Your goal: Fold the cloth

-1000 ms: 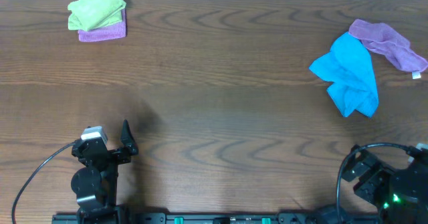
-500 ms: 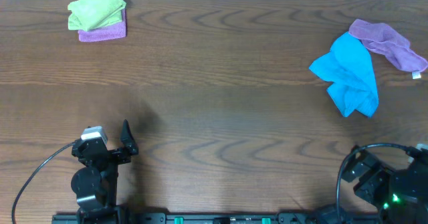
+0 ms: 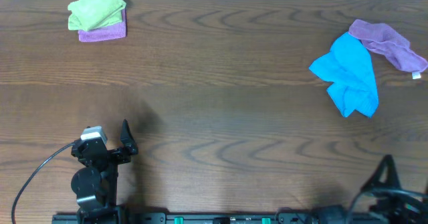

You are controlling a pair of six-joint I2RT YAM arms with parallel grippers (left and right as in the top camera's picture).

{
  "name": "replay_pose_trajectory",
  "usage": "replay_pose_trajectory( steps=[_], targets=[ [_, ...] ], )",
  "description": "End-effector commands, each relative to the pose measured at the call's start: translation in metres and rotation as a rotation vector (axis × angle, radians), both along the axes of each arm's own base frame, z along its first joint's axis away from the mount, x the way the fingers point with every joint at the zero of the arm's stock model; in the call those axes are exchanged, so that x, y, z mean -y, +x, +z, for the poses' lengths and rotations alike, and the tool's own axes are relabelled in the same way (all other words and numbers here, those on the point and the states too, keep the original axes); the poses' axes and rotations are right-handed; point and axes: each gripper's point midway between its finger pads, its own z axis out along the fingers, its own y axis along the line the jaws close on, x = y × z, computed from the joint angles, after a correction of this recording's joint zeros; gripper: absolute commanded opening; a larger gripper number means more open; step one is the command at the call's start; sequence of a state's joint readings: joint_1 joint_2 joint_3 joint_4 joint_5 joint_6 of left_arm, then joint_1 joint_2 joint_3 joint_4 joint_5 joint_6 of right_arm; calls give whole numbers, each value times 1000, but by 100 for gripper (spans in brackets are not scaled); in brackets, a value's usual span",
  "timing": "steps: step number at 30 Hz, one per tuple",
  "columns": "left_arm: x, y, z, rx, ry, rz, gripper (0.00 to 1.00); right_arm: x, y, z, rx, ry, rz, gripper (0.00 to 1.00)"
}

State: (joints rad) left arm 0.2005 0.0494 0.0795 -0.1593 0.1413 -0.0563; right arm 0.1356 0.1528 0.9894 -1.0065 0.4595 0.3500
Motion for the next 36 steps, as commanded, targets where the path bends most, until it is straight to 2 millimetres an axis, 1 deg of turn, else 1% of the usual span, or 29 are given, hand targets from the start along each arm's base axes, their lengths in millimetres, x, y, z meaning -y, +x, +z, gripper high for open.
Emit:
replay_pose_trajectory(
  steps=[1,5,8,15,21,25,29,36],
  targets=[
    [-3,-1,-15,-31,-14,19,95,-15,25,-34,-57,-47,80,99],
    [-3,-1,-15,-31,-14,19,95,-24,50,-59,-46,-40,115,99],
    [-3,-1,-15,-31,-14,19,95,-25,61,-76,-35,-40,112,99],
    [-3,-1,-15,-31,-14,19,95,-19,80,-119,-56,-41,65,99],
    [-3,-1,-15,-31,-14,19,96,-15,91,-146,-83,-42,44,99],
    [-3,-1,-15,-31,-14,19,95,-15,98,-174,-133,-44,41,99],
    [-3,-1,-15,-31,-14,19,95,-16,99,-193,-174,-44,45,99],
    [-3,-1,-15,-31,-14,19,95,-19,101,-212,-214,-41,66,99]
  ],
)
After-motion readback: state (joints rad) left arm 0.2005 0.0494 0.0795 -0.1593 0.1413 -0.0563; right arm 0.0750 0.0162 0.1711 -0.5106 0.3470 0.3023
